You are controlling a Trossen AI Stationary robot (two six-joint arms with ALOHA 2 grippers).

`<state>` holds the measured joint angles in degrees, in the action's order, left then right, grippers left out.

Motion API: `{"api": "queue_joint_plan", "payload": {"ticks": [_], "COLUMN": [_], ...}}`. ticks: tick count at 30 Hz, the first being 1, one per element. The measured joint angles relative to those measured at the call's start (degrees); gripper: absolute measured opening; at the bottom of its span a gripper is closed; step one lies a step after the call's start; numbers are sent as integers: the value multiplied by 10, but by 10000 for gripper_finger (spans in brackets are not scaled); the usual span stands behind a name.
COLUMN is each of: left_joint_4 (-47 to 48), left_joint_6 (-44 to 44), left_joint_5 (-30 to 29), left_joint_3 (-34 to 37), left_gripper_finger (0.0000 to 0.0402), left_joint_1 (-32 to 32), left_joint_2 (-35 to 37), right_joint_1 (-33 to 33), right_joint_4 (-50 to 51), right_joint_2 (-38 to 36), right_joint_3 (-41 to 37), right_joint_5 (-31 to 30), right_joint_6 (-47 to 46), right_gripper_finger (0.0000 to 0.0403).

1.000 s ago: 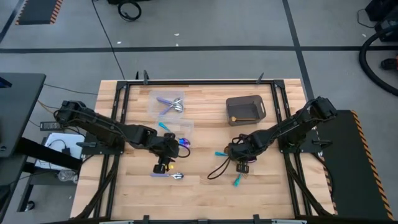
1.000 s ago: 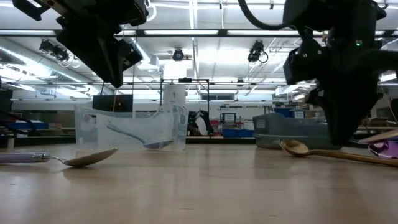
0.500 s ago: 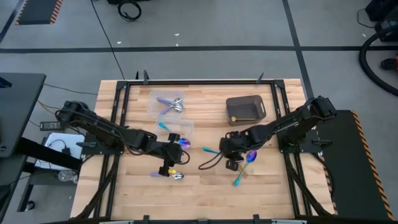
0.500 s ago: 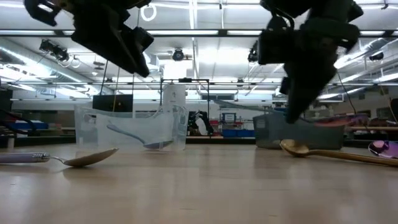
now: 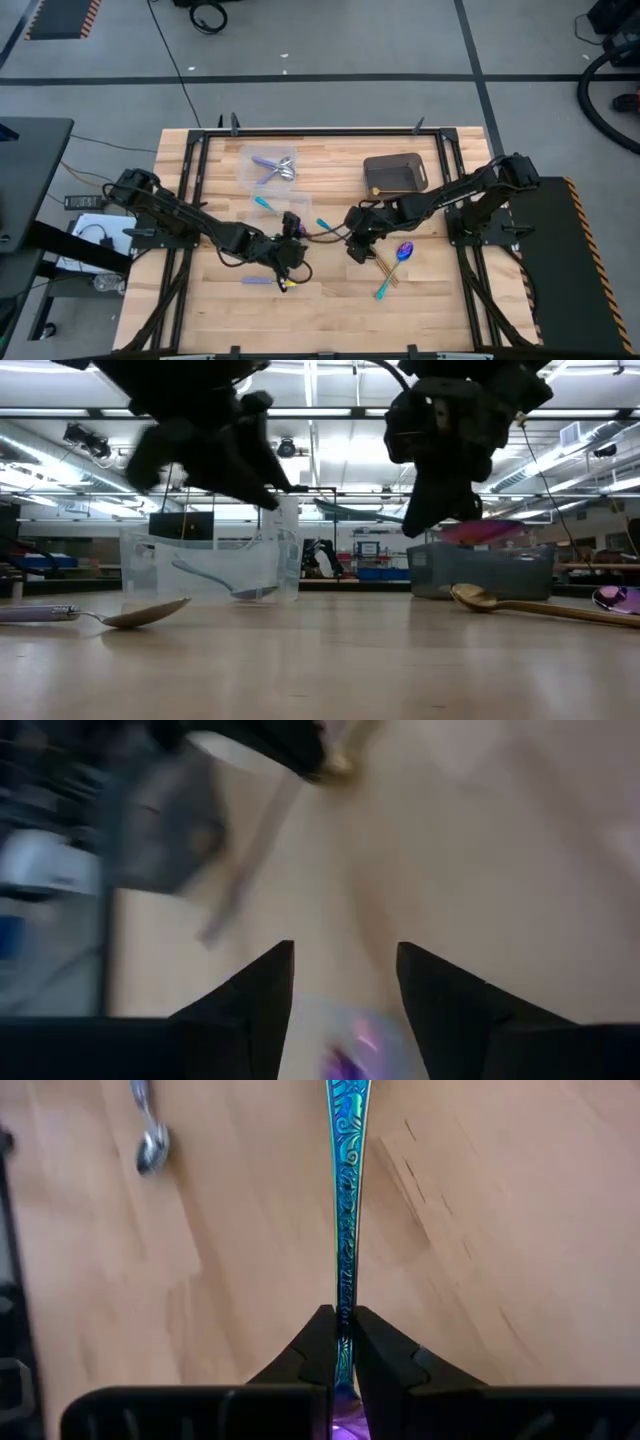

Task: Sort silverware by color (type)
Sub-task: Put the blue spoon into the bottom transparent bin

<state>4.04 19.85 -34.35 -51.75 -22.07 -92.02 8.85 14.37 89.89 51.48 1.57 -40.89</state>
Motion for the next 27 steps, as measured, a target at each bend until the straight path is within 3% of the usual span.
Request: {"api": "queue_joint_plan", "payload": {"ticks": [4, 15, 27], "left_joint_4": [-35, -166, -202], "left_joint_6": [90, 345, 387], "left_joint_5": [-47, -72, -31], "left_joint_3": [0, 0, 0], "left_gripper_finger": [183, 183, 182], "left_joint_1": [1, 8, 39], "left_joint_2": [-11, -37, -36], "right_joint_1": [-11, -26, -26], "right_joint_4": [-31, -120, -195], "right_joint_2": [0, 0, 0], "right_joint_3": [0, 0, 0], "right_joint_5": [22, 82, 105], "right_joint_6": [-39, -76, -76], "right_gripper_finger": [37, 37, 37]}}
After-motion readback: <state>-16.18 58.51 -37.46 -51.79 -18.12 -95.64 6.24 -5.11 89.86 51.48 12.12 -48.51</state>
